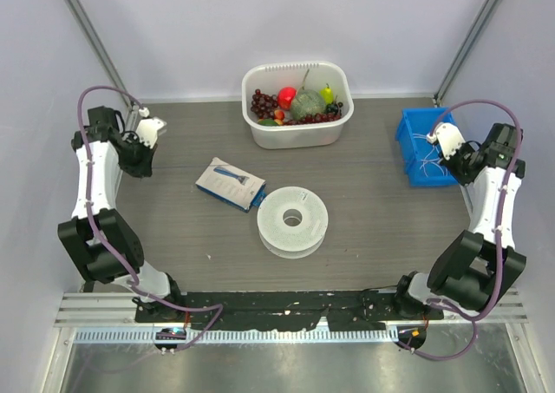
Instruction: Wrap the cables
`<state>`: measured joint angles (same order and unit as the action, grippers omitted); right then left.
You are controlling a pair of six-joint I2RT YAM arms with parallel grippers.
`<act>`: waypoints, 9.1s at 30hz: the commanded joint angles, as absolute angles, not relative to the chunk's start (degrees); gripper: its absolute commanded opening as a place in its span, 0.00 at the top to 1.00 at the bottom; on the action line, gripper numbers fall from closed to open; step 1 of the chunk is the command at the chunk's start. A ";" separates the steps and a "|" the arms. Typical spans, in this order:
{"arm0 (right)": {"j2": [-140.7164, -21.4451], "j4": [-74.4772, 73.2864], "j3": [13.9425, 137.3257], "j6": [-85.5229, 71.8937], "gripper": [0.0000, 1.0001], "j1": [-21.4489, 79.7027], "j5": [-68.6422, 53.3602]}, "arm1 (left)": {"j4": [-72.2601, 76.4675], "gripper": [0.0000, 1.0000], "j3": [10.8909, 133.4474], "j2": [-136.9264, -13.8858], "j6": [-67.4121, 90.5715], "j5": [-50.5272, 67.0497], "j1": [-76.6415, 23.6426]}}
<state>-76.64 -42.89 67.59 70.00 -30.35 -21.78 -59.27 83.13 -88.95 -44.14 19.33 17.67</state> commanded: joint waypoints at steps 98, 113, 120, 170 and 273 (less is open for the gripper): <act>-61.87 -20.86 68.91 -11.57 0.20 10.54 -58.10 | -39.91 1.00 93.52 -75.94 -34.71 1.05 -53.17; -66.18 -8.35 66.01 -23.03 0.25 19.59 -58.62 | -36.48 1.00 90.79 -75.93 -36.92 -5.18 -56.78; -66.44 -11.34 64.51 -19.43 0.34 23.28 -56.87 | -35.60 1.00 91.49 -75.67 -32.00 -6.94 -56.78; -68.73 -15.81 70.57 -11.71 0.99 26.28 -50.19 | -10.26 0.52 77.95 -66.71 29.63 30.66 -30.60; -67.32 -35.94 77.43 7.99 0.99 30.23 -53.44 | -17.12 0.74 69.25 -60.91 11.44 39.55 -37.88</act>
